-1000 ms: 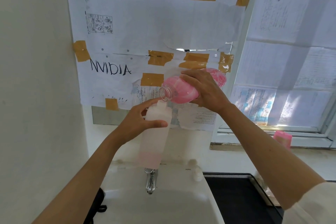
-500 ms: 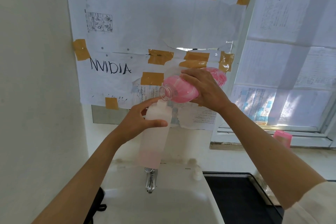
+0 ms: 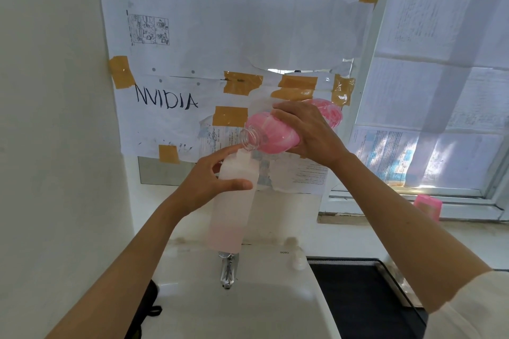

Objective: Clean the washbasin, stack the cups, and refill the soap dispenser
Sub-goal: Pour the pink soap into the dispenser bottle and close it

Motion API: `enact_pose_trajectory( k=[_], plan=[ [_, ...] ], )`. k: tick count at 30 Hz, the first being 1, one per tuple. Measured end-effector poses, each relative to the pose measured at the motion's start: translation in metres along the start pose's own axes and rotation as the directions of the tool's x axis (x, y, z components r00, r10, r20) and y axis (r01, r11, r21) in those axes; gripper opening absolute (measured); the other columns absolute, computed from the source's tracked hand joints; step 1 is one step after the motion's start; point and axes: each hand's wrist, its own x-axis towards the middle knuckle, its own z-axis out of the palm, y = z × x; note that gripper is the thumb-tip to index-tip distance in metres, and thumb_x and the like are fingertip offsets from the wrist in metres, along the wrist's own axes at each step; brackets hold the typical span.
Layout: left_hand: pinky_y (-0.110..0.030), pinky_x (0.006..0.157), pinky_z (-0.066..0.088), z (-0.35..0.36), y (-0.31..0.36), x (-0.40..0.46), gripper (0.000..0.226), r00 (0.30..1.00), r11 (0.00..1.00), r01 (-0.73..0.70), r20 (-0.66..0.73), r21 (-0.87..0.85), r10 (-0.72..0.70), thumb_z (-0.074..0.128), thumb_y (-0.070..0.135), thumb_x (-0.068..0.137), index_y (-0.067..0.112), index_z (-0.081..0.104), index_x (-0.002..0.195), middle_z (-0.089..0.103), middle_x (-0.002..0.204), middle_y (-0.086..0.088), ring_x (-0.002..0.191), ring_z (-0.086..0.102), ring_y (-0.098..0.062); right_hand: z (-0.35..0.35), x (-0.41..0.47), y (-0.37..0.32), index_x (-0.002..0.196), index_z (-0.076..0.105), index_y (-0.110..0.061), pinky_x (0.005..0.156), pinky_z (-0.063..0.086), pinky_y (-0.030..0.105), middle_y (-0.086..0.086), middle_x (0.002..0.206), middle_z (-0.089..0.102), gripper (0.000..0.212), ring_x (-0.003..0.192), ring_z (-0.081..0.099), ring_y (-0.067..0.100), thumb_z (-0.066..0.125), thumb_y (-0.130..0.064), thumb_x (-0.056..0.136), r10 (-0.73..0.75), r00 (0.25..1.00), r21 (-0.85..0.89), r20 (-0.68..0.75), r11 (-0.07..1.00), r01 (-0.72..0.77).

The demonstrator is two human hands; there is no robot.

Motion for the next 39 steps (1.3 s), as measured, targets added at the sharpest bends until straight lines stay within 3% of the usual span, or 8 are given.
enact_pose_trajectory(
  k=[6, 11, 15, 23, 29, 33, 39],
  plan=[
    [-0.008, 0.062, 0.051, 0.0001, 0.0011, -0.0001, 0.062, 1.000, 1.000, 0.004, -0.001, 0.008, -0.004, 0.077, 0.014, 0.069, 0.052, 0.044, 0.105, 0.054, 0.101, 0.026, 0.080, 0.059, 0.017, 0.0001, -0.0001, 0.0001, 0.124, 0.038, -0.014, 0.093, 0.041, 0.052, 0.022, 0.120, 0.058, 0.072, 0.115, 0.040, 0.027, 0.074, -0.038, 0.067, 0.000, 1.000, 0.003, 0.000, 1.000, 0.000],
    [-0.008, 0.060, 0.050, 0.0004, 0.0019, -0.0013, 0.061, 1.000, 1.000, 0.010, -0.005, 0.008, -0.010, 0.076, 0.013, 0.069, 0.052, 0.044, 0.104, 0.055, 0.101, 0.025, 0.082, 0.061, 0.009, 0.0002, 0.0002, 0.0004, 0.124, 0.038, -0.014, 0.095, 0.040, 0.052, 0.023, 0.121, 0.058, 0.072, 0.116, 0.040, 0.027, 0.073, -0.039, 0.068, 0.001, 1.000, 0.006, 0.010, 1.000, -0.001],
    [-0.007, 0.057, 0.049, 0.0006, 0.0034, -0.0026, 0.061, 1.000, 1.000, 0.008, -0.003, 0.000, -0.008, 0.076, 0.012, 0.069, 0.052, 0.044, 0.102, 0.054, 0.100, 0.026, 0.077, 0.059, 0.018, 0.0006, 0.0001, -0.0006, 0.124, 0.038, -0.014, 0.095, 0.039, 0.051, 0.022, 0.121, 0.058, 0.072, 0.116, 0.039, 0.026, 0.074, -0.037, 0.066, 0.004, 1.000, 0.006, 0.010, 1.000, -0.004],
    [-0.008, 0.059, 0.050, 0.0000, 0.0057, -0.0045, 0.060, 1.000, 1.000, 0.011, -0.004, -0.007, -0.011, 0.076, 0.013, 0.070, 0.052, 0.044, 0.102, 0.054, 0.100, 0.026, 0.085, 0.060, 0.004, -0.0007, 0.0015, -0.0019, 0.124, 0.038, -0.015, 0.095, 0.039, 0.051, 0.023, 0.121, 0.058, 0.071, 0.116, 0.039, 0.026, 0.072, -0.042, 0.068, 0.002, 1.000, 0.010, 0.004, 1.000, -0.002],
    [-0.007, 0.057, 0.049, 0.0000, 0.0062, -0.0052, 0.060, 1.000, 1.000, 0.012, -0.006, -0.002, -0.012, 0.075, 0.011, 0.071, 0.051, 0.043, 0.102, 0.053, 0.099, 0.026, 0.084, 0.059, 0.004, -0.0009, 0.0018, -0.0021, 0.125, 0.038, -0.015, 0.095, 0.040, 0.051, 0.022, 0.122, 0.058, 0.065, 0.116, 0.040, 0.026, 0.062, -0.046, 0.074, 0.004, 1.000, 0.011, 0.015, 1.000, -0.004],
    [-0.007, 0.057, 0.048, -0.0010, 0.0055, -0.0052, 0.060, 1.000, 1.000, 0.008, -0.002, -0.007, -0.008, 0.076, 0.011, 0.070, 0.051, 0.045, 0.102, 0.055, 0.099, 0.025, 0.077, 0.058, 0.018, -0.0008, 0.0022, -0.0022, 0.125, 0.038, -0.015, 0.094, 0.040, 0.050, 0.021, 0.122, 0.058, 0.064, 0.116, 0.040, 0.026, 0.060, -0.047, 0.074, 0.004, 1.000, 0.008, 0.016, 1.000, -0.004],
    [-0.008, 0.058, 0.049, -0.0014, 0.0039, -0.0042, 0.060, 1.000, 1.000, 0.013, 0.000, -0.007, -0.013, 0.076, 0.014, 0.070, 0.053, 0.044, 0.103, 0.054, 0.101, 0.026, 0.079, 0.058, 0.019, -0.0005, 0.0025, -0.0013, 0.125, 0.038, -0.014, 0.094, 0.041, 0.051, 0.021, 0.122, 0.057, 0.065, 0.116, 0.041, 0.027, 0.061, -0.047, 0.074, -0.003, 1.000, -0.005, 0.011, 1.000, 0.003]
  ],
)
